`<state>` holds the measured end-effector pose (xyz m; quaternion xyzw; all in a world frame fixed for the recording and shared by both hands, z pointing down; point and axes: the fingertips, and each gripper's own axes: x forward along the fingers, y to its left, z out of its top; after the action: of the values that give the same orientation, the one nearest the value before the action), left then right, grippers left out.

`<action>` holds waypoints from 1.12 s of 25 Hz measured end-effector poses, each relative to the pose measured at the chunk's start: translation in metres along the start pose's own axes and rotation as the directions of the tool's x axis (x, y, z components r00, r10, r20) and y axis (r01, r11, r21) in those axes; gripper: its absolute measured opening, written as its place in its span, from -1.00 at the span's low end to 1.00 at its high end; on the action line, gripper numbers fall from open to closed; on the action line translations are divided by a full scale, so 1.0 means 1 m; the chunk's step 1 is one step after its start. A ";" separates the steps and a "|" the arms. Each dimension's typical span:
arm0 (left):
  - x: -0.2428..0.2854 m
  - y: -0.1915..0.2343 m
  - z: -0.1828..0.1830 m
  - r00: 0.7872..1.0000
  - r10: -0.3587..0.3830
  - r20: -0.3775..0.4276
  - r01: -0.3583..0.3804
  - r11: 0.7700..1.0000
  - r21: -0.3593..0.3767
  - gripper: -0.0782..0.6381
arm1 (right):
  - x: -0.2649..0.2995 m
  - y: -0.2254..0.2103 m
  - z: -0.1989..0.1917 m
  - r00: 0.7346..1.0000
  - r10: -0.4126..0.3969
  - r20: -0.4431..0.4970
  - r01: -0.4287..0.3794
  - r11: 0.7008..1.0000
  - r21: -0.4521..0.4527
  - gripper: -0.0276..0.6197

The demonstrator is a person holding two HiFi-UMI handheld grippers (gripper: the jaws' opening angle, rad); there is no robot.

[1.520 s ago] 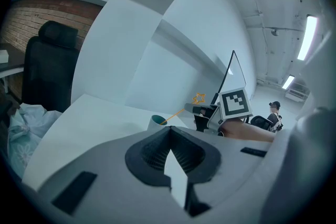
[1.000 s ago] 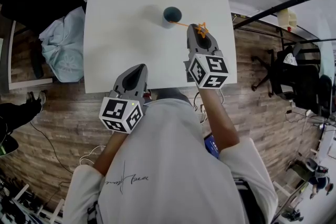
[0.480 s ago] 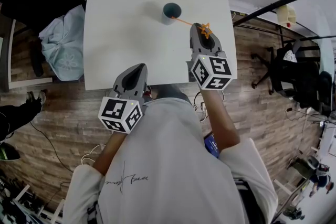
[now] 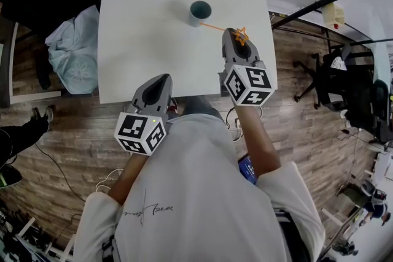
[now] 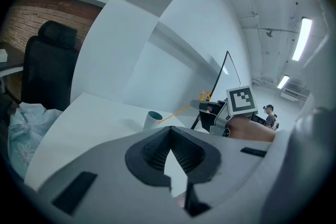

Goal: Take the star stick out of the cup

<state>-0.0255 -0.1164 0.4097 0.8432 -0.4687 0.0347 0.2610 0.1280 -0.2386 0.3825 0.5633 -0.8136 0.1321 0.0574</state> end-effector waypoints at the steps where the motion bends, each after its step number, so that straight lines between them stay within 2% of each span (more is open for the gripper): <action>1: -0.001 0.000 0.000 1.000 -0.001 -0.001 0.001 1.000 0.001 -0.79 | -0.001 0.001 -0.001 1.000 0.000 -0.002 0.000 1.000 0.001 -0.84; 14: -0.005 -0.001 -0.004 1.000 -0.012 -0.001 0.012 1.000 -0.001 -0.79 | -0.017 0.010 -0.017 1.000 0.001 -0.026 -0.001 1.000 0.014 -0.84; 20: -0.003 -0.003 -0.004 1.000 -0.017 -0.007 0.017 0.999 0.031 -0.79 | -0.027 0.012 -0.024 0.999 -0.001 -0.035 0.002 1.000 0.021 -0.84; 28: -0.003 -0.003 -0.004 1.000 -0.024 -0.005 0.024 0.999 0.035 -0.79 | -0.038 0.016 -0.037 0.998 0.010 -0.067 -0.007 0.999 0.041 -0.84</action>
<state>-0.0242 -0.1110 0.4112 0.8531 -0.4574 0.0414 0.2477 0.1247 -0.1889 0.4069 0.5562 -0.8107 0.1679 0.0725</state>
